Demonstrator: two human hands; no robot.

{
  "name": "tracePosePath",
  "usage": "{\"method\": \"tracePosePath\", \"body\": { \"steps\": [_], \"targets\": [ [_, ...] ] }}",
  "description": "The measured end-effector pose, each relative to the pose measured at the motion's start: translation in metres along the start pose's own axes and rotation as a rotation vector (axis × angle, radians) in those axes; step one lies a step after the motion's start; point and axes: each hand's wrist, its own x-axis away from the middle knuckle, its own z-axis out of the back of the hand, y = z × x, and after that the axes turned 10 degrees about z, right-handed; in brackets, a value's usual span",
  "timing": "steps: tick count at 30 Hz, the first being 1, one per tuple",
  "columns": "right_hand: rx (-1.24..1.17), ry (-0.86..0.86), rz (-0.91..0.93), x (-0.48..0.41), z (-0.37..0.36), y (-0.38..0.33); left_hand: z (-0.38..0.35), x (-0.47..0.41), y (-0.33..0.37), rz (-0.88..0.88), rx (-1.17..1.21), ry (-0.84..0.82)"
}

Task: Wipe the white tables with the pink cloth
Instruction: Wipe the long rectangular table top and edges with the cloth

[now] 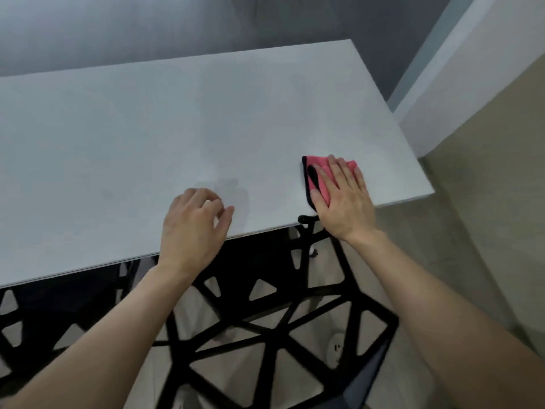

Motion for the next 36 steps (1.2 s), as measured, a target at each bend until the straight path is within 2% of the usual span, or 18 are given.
{"method": "tracePosePath", "body": {
  "steps": [4,8,12,17,23,25,27,29,33,35,36],
  "targets": [
    [-0.006,0.012,0.002,0.002,0.012,0.092,-0.03,-0.027,0.094,-0.014,0.004,-0.111],
    [-0.02,0.005,-0.004,-0.001,0.018,0.163,-0.054,-0.06,0.176,-0.027,-0.104,-0.275],
    [-0.095,0.089,0.034,-0.004,0.007,0.181,-0.076,-0.087,0.241,0.113,-0.217,-0.554],
    [-0.24,0.094,-0.014,0.001,0.008,0.176,-0.085,-0.094,0.248,0.2,-0.267,-0.662],
    [-0.44,0.095,-0.423,0.019,0.038,0.177,-0.085,-0.096,0.246,0.217,-0.24,-0.68],
    [-0.623,0.018,-0.515,0.024,0.047,0.178,-0.086,-0.096,0.244,0.217,-0.234,-0.678],
    [-0.924,-0.007,-0.687,0.022,0.051,0.185,-0.088,-0.096,0.243,0.219,-0.225,-0.67],
    [-0.995,0.038,-0.806,0.016,0.054,0.193,-0.089,-0.098,0.242,0.217,-0.241,-0.681],
    [-0.732,0.205,-0.714,0.004,0.068,0.203,-0.089,-0.098,0.244,0.231,-0.237,-0.68],
    [-0.555,0.309,-0.488,-0.002,0.082,0.197,-0.09,-0.099,0.243,0.235,-0.234,-0.676],
    [-0.475,0.304,-0.325,-0.002,0.085,0.19,-0.09,-0.099,0.243,0.238,-0.235,-0.679]
  ]
}}
